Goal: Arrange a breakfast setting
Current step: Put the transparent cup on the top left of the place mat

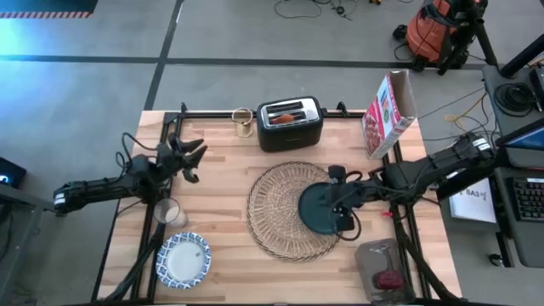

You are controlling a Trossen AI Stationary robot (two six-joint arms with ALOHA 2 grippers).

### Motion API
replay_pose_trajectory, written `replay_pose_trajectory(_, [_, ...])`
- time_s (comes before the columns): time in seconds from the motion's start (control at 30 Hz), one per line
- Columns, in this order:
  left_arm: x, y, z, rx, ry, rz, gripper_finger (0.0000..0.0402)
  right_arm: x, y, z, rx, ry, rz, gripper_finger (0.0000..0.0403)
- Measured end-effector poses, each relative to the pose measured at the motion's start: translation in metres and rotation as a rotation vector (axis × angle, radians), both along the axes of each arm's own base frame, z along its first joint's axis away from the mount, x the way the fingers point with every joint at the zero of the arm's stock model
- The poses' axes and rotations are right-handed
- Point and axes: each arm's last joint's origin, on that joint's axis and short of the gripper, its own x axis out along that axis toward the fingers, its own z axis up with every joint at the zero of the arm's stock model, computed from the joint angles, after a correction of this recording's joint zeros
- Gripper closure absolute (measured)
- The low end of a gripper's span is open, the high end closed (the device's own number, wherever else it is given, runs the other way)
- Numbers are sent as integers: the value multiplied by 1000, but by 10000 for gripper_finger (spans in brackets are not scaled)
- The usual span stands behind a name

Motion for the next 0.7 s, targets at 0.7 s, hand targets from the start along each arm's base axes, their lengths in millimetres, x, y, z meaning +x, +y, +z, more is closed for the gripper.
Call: replay_pose_trajectory(0.7, [34,7,54,-401,348,-59,290,1,0,7,4,-22,4,335])
